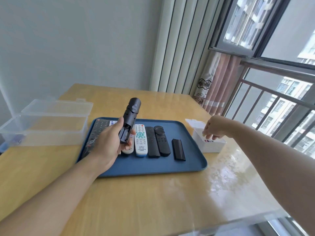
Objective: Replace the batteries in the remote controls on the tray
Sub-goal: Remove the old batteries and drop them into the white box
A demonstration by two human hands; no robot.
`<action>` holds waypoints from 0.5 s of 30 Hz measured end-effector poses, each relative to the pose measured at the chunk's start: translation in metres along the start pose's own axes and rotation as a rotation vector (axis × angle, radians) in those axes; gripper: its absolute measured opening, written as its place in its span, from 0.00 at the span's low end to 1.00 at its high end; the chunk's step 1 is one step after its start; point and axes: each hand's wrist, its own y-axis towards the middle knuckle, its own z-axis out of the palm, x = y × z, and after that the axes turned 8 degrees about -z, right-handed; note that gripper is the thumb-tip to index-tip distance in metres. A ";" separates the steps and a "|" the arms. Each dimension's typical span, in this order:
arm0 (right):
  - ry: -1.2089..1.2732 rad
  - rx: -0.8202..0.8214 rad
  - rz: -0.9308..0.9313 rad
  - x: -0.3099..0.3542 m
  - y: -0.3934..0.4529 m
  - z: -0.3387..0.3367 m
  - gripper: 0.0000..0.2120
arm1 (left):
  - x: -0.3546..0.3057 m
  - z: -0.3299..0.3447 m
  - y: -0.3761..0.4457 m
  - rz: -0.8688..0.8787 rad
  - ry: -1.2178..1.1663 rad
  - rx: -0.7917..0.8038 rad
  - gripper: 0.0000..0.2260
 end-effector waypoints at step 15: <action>0.077 0.065 0.077 0.002 0.007 0.010 0.14 | 0.001 -0.004 0.005 0.016 0.015 -0.003 0.17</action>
